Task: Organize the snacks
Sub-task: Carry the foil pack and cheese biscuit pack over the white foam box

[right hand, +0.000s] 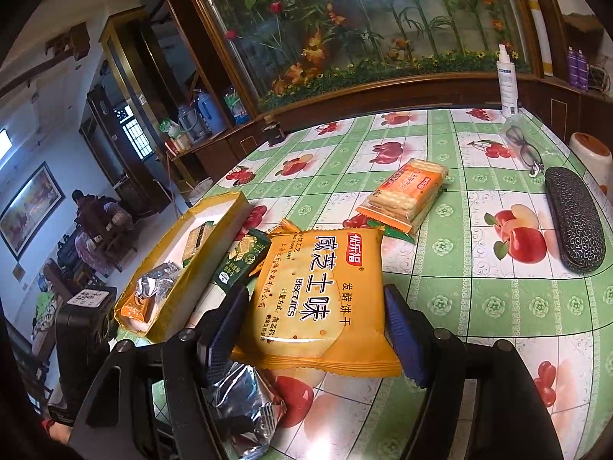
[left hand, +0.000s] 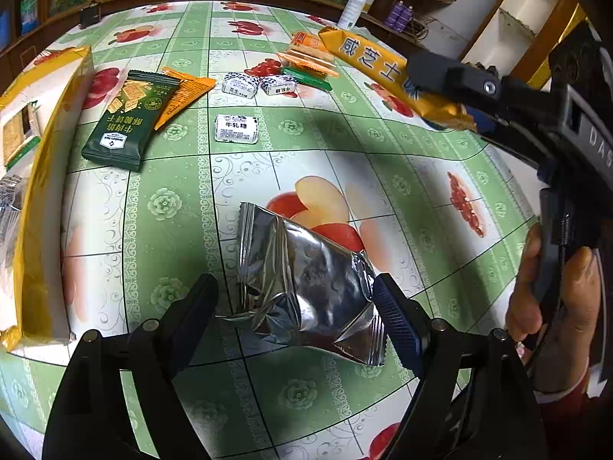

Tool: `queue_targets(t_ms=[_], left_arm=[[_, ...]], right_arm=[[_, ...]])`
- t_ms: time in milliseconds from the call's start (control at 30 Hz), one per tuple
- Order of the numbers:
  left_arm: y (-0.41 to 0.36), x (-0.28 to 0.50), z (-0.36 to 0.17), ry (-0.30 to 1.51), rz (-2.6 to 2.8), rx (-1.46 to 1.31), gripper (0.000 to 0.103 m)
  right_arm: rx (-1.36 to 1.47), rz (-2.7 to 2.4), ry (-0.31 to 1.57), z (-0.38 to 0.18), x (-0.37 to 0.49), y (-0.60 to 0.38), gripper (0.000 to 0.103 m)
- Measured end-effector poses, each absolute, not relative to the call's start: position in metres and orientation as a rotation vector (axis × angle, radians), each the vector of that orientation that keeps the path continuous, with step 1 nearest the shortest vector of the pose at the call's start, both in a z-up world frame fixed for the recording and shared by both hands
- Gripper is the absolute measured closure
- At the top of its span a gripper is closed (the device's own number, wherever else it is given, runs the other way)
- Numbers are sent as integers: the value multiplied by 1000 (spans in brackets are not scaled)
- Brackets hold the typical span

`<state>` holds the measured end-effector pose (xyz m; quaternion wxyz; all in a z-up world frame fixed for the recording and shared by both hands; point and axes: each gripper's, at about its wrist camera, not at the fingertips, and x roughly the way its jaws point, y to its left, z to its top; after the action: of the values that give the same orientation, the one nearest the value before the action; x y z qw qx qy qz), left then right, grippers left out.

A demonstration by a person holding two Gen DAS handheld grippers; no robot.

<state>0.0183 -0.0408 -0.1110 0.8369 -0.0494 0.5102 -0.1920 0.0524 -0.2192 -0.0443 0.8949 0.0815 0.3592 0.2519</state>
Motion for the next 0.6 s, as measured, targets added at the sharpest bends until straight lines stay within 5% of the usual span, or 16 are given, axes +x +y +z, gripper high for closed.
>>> queue_targets(t_ms=[167, 300, 433, 533, 567, 600], left_arm=[[-53, 18, -111, 1078, -401, -105, 20], [-75, 15, -116, 1051, -338, 45, 7], [-90, 9, -121, 1036, -301, 158, 11], [-83, 9, -117, 1006, -286, 144, 41], [-80, 10, -115, 999, -283, 143, 64], [-76, 11, -114, 999, -283, 132, 76]], right_arm=[[174, 510, 745, -45, 52, -224, 31], [179, 502, 746, -46, 52, -227, 31], [183, 495, 742, -46, 51, -230, 31], [185, 492, 740, -45, 50, -232, 31], [186, 492, 739, -45, 50, -233, 31], [188, 493, 740, -45, 50, -233, 31]])
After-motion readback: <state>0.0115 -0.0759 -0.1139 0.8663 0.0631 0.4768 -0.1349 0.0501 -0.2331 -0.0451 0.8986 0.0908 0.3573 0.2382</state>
